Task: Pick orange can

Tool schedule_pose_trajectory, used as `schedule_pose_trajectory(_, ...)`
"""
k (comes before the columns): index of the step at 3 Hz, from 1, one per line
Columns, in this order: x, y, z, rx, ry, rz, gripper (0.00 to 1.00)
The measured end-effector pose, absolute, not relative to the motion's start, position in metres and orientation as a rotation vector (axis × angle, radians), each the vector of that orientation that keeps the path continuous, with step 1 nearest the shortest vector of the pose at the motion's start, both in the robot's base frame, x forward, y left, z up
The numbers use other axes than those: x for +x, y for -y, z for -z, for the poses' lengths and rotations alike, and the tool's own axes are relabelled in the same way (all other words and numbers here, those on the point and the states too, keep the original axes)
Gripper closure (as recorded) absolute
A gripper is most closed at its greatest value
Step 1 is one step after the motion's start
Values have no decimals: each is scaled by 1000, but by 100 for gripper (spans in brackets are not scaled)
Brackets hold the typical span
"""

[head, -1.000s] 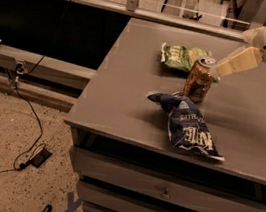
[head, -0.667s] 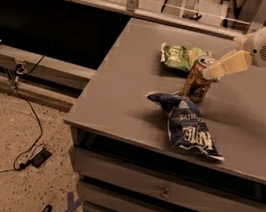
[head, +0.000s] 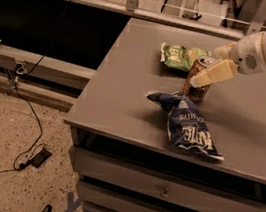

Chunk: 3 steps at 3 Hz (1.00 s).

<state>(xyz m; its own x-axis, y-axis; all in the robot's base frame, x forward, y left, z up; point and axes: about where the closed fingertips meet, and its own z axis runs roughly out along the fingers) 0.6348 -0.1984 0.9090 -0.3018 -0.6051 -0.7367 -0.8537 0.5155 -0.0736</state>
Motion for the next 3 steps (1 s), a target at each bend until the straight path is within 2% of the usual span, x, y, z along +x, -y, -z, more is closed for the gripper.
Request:
schedule_pose_trajectory(1,612,183,-910,-1303,-2022,-390,47)
schedule_pose_trajectory(3,597,189,-961,-1321,-1903,-315,94)
